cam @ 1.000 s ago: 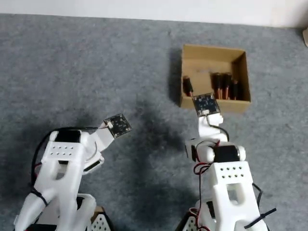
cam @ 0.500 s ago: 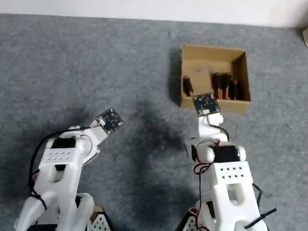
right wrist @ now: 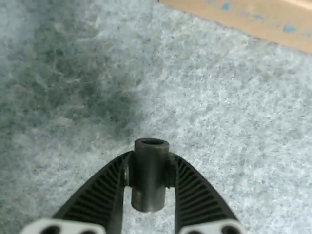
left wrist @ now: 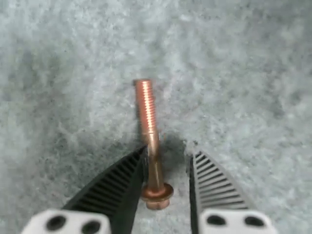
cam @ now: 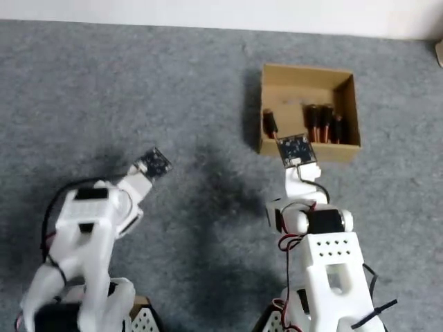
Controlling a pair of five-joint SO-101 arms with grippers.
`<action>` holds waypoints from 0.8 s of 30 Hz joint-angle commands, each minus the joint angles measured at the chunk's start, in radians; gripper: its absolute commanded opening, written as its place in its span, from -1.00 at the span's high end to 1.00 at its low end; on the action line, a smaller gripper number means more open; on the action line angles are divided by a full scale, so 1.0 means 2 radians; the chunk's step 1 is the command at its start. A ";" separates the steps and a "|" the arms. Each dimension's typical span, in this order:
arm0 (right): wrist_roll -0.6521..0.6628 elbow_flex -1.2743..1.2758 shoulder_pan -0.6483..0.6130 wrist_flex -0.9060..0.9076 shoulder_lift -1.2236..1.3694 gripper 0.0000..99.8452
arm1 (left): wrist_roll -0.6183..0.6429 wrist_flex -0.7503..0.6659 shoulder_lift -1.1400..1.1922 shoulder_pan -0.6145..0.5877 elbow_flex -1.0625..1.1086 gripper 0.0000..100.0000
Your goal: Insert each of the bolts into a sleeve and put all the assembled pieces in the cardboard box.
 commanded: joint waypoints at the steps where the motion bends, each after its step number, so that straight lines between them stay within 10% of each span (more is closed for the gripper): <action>1: 0.006 -0.003 0.004 -0.010 -0.011 0.99 | 0.026 0.037 0.098 0.000 -0.079 0.72; 24: 0.006 -0.003 0.004 -0.010 -0.011 0.99 | 0.046 0.147 0.216 0.026 -0.176 0.99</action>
